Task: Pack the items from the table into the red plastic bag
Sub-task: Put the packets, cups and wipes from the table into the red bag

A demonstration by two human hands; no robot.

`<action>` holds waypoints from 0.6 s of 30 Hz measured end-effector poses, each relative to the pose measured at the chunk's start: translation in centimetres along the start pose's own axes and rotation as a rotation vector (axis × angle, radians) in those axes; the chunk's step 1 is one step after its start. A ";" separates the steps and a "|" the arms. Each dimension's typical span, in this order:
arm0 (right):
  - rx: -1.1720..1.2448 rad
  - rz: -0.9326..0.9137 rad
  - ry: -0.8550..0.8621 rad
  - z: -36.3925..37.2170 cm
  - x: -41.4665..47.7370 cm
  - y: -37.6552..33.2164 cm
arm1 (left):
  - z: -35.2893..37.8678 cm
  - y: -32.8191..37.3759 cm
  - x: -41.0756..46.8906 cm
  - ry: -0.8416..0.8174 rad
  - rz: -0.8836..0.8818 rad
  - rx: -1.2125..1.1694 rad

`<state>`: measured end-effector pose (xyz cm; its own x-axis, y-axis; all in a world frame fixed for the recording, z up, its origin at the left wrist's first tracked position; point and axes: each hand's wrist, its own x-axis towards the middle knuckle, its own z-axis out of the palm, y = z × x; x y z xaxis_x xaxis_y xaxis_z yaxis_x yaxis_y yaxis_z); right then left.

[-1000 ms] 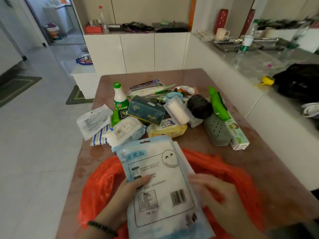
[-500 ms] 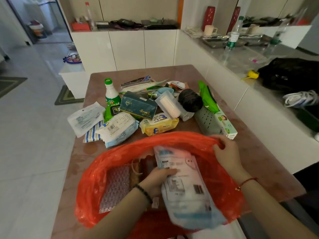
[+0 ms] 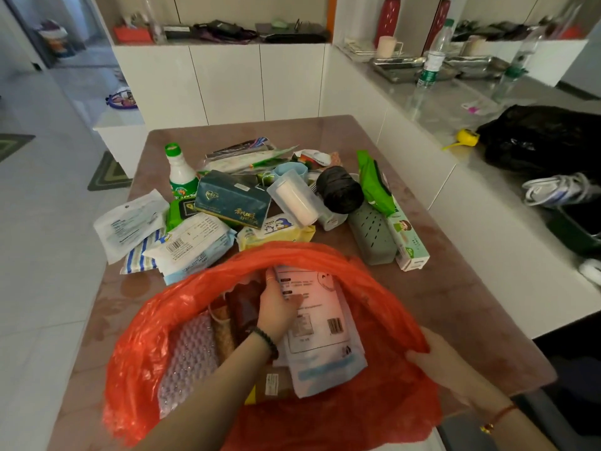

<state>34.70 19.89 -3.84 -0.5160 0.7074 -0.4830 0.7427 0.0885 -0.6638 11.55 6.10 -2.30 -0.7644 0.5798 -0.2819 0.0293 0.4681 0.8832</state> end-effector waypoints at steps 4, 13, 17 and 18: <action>0.198 -0.006 -0.144 -1.9 0.0 -1.1 | 0.3 -0.8 -1.8 -0.084 0.029 0.308; -0.042 -0.316 0.200 -7.9 5.1 -10.7 | -2.2 2.1 -4.2 0.130 0.271 0.270; -0.195 -0.484 0.356 -7.7 12.7 -14.9 | -3.2 5.0 -3.4 0.104 0.356 0.080; -0.246 -0.497 0.373 -7.4 14.9 -15.5 | -3.1 5.5 -2.9 0.091 0.359 0.052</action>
<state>18.72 34.26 3.52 -0.6729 0.7321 0.1059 0.5527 0.5928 -0.5858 11.90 4.93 4.54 -0.7537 0.6524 0.0789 0.3367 0.2802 0.8990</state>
